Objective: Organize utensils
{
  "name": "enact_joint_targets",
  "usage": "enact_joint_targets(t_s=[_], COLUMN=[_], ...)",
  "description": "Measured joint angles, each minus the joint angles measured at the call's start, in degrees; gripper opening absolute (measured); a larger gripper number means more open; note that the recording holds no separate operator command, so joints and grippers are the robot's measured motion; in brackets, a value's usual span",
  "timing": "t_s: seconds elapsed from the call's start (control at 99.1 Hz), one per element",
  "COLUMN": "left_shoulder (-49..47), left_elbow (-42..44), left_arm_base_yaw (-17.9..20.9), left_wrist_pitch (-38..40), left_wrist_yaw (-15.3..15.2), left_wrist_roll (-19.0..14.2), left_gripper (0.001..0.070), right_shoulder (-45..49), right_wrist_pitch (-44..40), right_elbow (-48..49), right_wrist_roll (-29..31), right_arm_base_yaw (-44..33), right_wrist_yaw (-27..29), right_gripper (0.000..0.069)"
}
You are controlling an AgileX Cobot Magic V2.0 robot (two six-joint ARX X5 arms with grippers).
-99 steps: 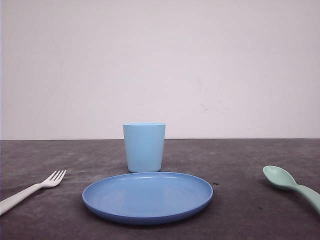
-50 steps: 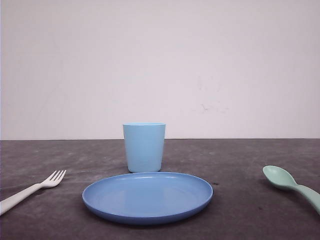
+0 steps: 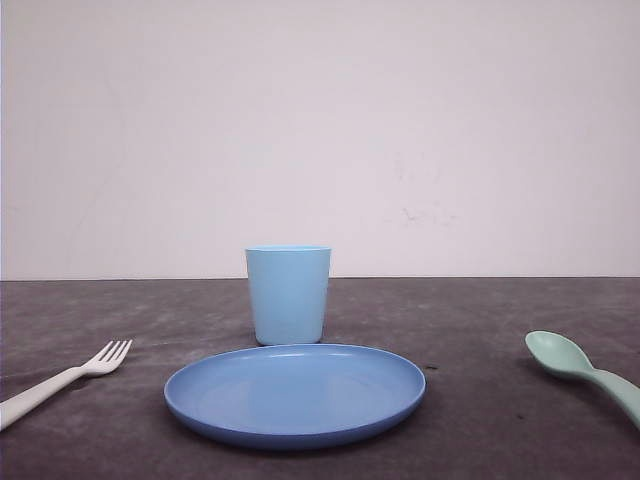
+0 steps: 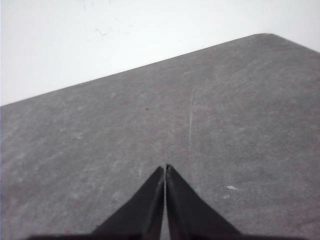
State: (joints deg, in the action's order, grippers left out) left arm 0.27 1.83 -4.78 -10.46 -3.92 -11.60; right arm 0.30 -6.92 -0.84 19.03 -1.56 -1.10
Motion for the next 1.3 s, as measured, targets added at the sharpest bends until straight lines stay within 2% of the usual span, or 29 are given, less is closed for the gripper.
enact_joint_targets(t_s=[0.151, 0.283, 0.434, 0.565, 0.696, 0.807, 1.05, 1.14, 1.241, 1.302], left_shoulder=[0.00, 0.00, 0.00, 0.61, 3.74, 9.68, 27.93, 33.75, 37.92, 39.50], left_elbow=[0.00, 0.00, 0.07, 1.73, 7.85, 15.80, 33.55, 37.77, 38.95, 38.95], left_arm_base_yaw=[0.00, 0.00, 0.00, 0.00, -0.02, -0.02, -0.02, -0.07, -0.50, -1.05], left_wrist_pitch=[0.00, 0.00, 0.02, -0.44, -0.31, -4.98, -17.81, -20.28, -21.64, -22.34], left_wrist_yaw=[0.00, 0.00, 0.00, 0.96, 2.78, 2.75, 2.93, 4.70, 7.39, 8.81], left_wrist_roll=[-2.91, -3.76, -5.99, -9.49, -10.75, -9.88, -2.34, -0.83, -0.13, 0.00], left_gripper=[0.0023, 0.0023, 0.0023, 0.0023, 0.0023, 0.0023, 0.0023, 0.0023, 0.0024, 0.0042], right_shoulder=[0.00, 0.00, 0.00, 0.90, 5.88, 14.05, 32.92, 37.59, 40.44, 41.72], right_wrist_pitch=[0.70, 4.17, 9.73, 5.75, 0.13, -5.22, -23.06, -26.51, -27.98, -29.40], right_elbow=[0.00, 0.00, -0.11, -3.76, -11.98, -21.35, -43.36, -47.47, -47.89, -47.89], right_wrist_roll=[1.20, 2.97, 6.16, 7.89, 7.78, 5.03, -5.55, -8.13, -9.25, -9.68], right_arm_base_yaw=[0.00, 0.00, 0.00, 0.00, 0.00, 0.00, 1.27, 2.73, 4.33, 5.33], right_wrist_yaw=[-0.02, -0.81, -6.36, -8.35, -8.35, -8.59, -9.44, -9.44, -9.84, -10.58], right_gripper=[0.0006, 0.0006, 0.0006, 0.0006, 0.0006, 0.0006, 0.0006, 0.0006, 0.0008, 0.0053])
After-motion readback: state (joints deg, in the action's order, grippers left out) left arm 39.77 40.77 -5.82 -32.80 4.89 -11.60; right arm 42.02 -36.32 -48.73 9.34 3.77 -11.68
